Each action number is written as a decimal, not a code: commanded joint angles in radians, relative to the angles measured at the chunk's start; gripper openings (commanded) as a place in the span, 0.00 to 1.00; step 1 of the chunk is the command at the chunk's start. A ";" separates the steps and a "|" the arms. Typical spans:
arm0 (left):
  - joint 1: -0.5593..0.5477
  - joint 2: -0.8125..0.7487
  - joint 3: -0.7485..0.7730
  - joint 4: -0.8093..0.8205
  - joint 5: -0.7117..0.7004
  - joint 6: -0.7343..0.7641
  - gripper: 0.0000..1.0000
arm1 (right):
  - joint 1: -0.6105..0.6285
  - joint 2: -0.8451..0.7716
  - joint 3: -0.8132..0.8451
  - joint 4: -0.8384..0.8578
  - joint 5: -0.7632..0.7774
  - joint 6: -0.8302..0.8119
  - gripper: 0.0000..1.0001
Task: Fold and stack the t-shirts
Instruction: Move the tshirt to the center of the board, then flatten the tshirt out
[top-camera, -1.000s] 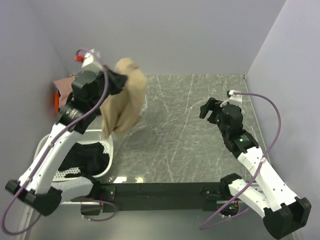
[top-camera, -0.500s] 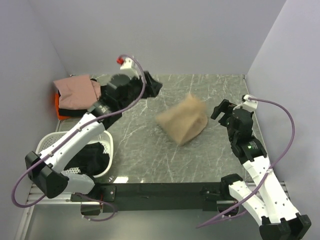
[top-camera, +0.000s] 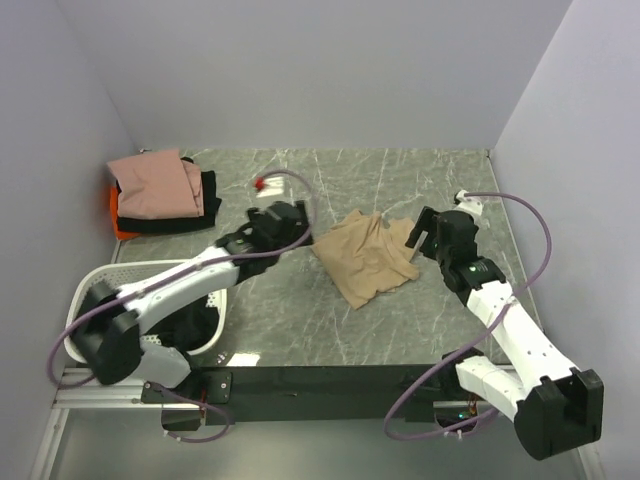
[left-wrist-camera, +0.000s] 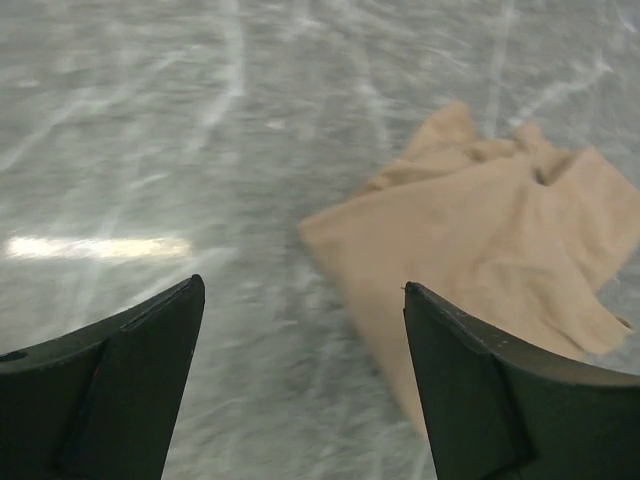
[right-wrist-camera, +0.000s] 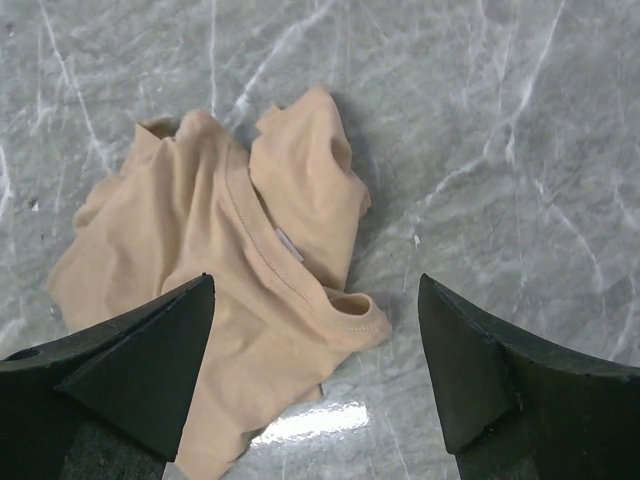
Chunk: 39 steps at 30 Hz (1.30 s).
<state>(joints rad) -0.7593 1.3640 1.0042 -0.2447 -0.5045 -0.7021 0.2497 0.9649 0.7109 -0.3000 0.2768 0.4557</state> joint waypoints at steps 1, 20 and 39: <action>-0.138 0.165 0.155 0.053 -0.072 0.013 0.86 | -0.035 -0.009 -0.007 0.039 0.010 0.049 0.89; -0.311 0.863 0.750 0.049 0.084 0.043 0.79 | -0.438 -0.164 -0.094 0.041 -0.186 0.028 0.89; -0.250 0.504 0.459 0.094 -0.060 0.016 0.00 | -0.460 -0.175 -0.110 0.064 -0.303 -0.014 0.80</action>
<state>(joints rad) -1.0443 2.1368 1.5635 -0.1974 -0.4782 -0.6769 -0.2058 0.7841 0.5953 -0.2768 0.0250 0.4759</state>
